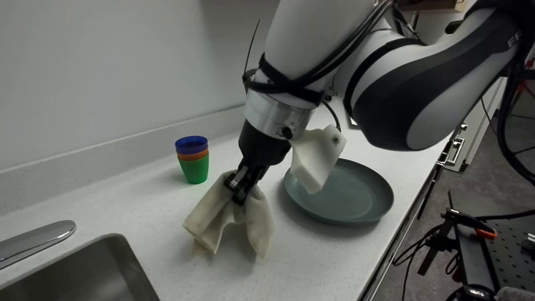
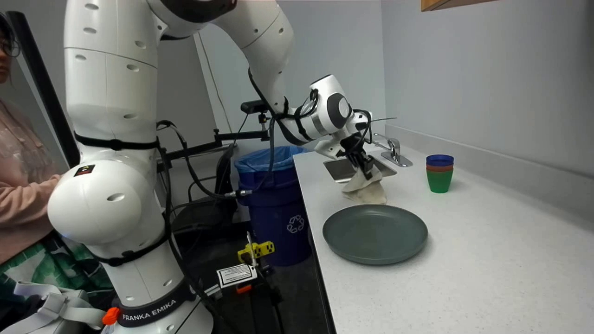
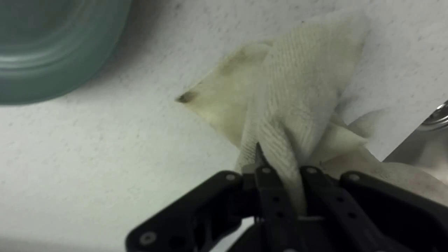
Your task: Pick up the towel and wipe the grey plate
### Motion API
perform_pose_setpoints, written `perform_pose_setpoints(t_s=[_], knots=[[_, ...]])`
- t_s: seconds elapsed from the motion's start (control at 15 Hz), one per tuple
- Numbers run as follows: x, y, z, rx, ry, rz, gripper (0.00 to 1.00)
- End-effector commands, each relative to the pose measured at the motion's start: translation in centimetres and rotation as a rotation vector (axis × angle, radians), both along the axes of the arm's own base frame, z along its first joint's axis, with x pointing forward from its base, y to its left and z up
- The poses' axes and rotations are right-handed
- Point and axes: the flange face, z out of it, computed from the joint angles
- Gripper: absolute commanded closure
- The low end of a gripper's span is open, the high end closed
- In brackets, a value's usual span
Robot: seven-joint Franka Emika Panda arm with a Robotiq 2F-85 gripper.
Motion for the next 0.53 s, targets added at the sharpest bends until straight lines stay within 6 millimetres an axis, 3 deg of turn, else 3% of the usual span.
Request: perform_pose_setpoints(t_s=[0.0, 0.07, 0.27, 0.47], knots=[[-0.1, 0.0, -1.7, 0.046, 0.122, 0.023, 0.62], [0.1, -0.4, -1.7, 0.048, 0.141, 0.023, 0.61], [0.8, -2.0, -0.9, 0.042, 0.170, 0.024, 0.41], [1.7, -4.6, 1.3, 0.001, 0.185, 0.008, 0.17]])
